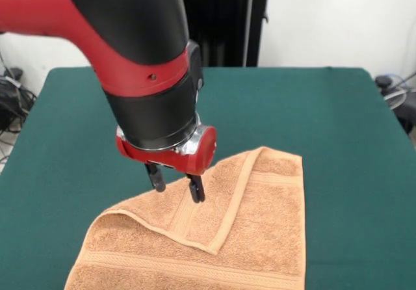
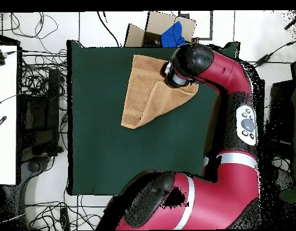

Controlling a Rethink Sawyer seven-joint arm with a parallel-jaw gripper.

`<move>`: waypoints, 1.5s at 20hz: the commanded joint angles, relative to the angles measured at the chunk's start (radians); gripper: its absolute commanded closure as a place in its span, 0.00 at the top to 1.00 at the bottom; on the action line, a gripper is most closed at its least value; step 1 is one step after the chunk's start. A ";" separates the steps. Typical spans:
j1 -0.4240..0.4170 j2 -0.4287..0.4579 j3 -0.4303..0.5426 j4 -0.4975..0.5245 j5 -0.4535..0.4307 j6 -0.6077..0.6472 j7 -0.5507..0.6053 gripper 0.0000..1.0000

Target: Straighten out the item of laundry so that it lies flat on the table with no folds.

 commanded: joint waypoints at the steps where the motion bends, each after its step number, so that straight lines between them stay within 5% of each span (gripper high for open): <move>1: 0.018 0.002 -0.047 0.093 -0.028 -0.155 0.218 1.00; 17: 0.007 0.073 -0.056 0.015 -0.055 -0.269 0.124 1.00; 30: -0.033 0.144 -0.012 0.059 -0.026 -0.334 0.090 1.00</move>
